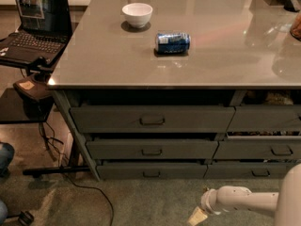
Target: Open bottom drawer
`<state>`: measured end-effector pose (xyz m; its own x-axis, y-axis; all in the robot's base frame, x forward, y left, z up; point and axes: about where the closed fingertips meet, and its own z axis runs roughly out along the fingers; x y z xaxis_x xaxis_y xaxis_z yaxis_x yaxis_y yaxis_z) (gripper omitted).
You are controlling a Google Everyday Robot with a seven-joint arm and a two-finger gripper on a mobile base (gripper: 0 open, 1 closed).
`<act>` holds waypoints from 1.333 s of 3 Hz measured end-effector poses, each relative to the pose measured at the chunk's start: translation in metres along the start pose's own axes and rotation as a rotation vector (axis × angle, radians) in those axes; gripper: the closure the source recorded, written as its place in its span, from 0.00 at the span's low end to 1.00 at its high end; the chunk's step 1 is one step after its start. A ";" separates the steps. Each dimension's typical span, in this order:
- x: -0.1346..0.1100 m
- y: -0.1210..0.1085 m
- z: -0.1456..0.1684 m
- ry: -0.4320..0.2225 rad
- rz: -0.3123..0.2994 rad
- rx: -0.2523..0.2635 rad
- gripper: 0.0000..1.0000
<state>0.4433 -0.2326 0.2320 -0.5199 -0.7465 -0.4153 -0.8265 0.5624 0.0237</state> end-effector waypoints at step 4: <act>-0.116 -0.020 0.071 -0.174 -0.288 0.025 0.00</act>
Offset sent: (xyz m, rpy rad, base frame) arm 0.1327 0.1608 0.0132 0.1394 -0.3541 0.3636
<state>0.5358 -0.1319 0.2148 -0.2195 -0.8053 -0.5507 -0.9275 0.3474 -0.1383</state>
